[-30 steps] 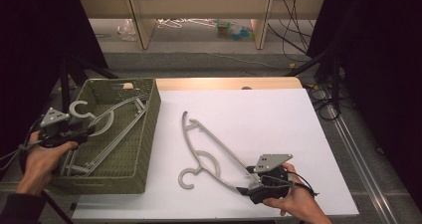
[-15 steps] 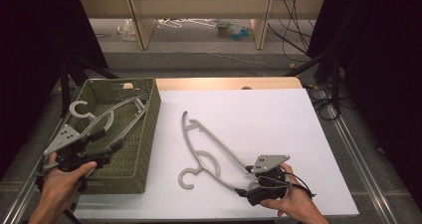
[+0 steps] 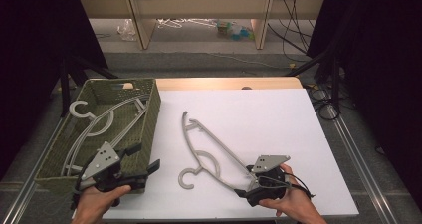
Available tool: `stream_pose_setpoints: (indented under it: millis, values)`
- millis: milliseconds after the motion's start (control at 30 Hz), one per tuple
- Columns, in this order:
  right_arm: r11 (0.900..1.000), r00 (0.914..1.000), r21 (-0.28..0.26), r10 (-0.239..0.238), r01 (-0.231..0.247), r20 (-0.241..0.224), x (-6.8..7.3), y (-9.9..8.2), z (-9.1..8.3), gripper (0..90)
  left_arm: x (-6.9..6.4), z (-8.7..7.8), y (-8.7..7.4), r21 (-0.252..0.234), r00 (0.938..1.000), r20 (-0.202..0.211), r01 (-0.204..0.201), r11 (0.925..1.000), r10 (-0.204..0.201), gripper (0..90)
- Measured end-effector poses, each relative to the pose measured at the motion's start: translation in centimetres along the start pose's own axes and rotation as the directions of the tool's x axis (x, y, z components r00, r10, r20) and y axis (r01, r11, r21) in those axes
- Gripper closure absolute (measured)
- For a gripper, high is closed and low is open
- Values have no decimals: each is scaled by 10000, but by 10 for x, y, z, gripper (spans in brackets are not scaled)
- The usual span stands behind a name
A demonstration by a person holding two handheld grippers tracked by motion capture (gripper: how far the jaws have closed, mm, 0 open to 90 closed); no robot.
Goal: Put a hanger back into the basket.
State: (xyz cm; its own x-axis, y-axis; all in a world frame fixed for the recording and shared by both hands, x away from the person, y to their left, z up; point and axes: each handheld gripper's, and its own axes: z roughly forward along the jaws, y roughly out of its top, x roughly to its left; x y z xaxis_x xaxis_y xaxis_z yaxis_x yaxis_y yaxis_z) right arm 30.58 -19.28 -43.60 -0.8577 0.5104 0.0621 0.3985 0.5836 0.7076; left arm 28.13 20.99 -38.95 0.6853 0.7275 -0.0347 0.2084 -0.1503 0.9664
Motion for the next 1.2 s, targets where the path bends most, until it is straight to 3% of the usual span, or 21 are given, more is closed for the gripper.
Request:
stream_pose_setpoints:
  millis: [167,233,267,367,400,433,467,567,600,633,667,700,733,800,867,1200]
  values:
    - [9999,9999,-128,-57,58,101,-1,0,0,172,-12,7,-13,213,9992,257,290,9994,-295,178]
    - [9999,9999,-161,-61,63,118,-1,-1,-1,171,-17,9,-19,264,9975,376,585,9979,-595,170]
    - [9998,9999,-195,-62,64,123,-1,-1,-1,170,-18,11,-22,223,9978,525,385,9990,-396,167]
    - [9997,9999,-214,-86,88,125,-1,0,-1,170,-24,15,-31,387,9975,588,374,9985,-397,163]
    - [9997,9998,-205,-107,110,166,0,0,0,171,-24,17,-33,451,9970,736,209,9988,-242,159]
    - [9999,9999,-146,-79,81,107,0,0,0,171,-26,18,-35,607,9958,768,447,9972,-494,159]
    - [9999,9999,-147,-80,82,132,0,0,1,171,-26,19,-37,673,9957,807,391,9970,-445,159]
    - [10000,9998,-13,-90,91,166,1,0,4,175,-27,20,-37,626,9961,880,-162,9979,106,160]
    - [9999,9997,-63,-148,149,176,1,0,6,180,-29,20,-38,649,9962,857,90,9978,-146,160]
    - [9999,9997,-53,-158,159,179,2,0,8,186,-29,20,-38,653,9962,867,39,9979,-96,160]
    - [9996,9996,97,-251,251,84,1,1,9,186,-28,21,-39,604,9960,892,12,9982,-66,160]
    - [9997,9996,97,-212,211,183,2,2,12,185,-27,21,-38,655,9959,874,-291,9974,233,160]
    - [9992,9995,274,-283,279,112,2,3,14,185,-28,22,-40,671,9965,831,-37,9977,-19,160]
    - [9988,9991,349,-363,355,218,3,5,21,185,-27,22,-40,719,9968,772,-250,9971,194,160]
    - [9976,9989,553,-434,424,171,4,7,27,191,-27,21,-42,623,9969,788,-9,9981,-40,160]
    - [9814,9971,1766,-717,749,-245,4,20,57,260,-28,21,-41,630,9947,1020,-229,9977,164,160]
